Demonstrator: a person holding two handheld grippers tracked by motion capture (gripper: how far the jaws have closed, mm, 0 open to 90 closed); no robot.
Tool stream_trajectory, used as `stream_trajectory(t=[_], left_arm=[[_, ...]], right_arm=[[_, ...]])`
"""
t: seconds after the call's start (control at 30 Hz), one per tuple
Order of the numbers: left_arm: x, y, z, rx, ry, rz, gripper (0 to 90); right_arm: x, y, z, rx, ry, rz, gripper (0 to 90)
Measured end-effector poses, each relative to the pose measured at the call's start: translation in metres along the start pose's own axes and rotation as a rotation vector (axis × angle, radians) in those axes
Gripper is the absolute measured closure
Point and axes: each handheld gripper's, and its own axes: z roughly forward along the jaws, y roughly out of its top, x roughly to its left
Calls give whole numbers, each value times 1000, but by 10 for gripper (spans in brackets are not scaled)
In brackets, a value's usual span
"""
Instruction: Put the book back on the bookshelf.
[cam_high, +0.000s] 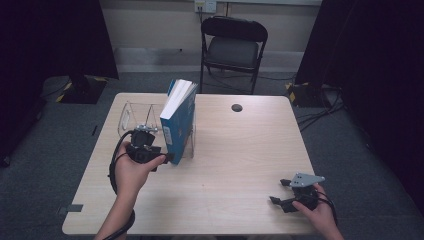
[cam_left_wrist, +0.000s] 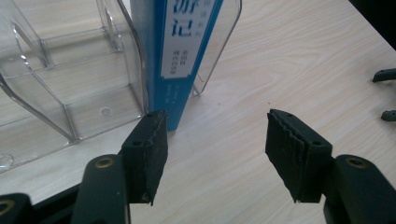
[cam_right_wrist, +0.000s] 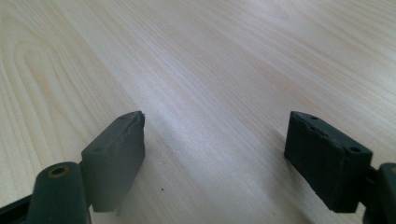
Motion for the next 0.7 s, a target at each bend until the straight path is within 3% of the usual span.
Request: stream_trajectory(t=[0.1,0.7], left_arm=[[1,-6,2,-4,-16,14,388],[4,-34,11,12,-15,17,328]], right_arm=[[0,0,0,0,0,0,197],[0,0,0,0,0,0,197]])
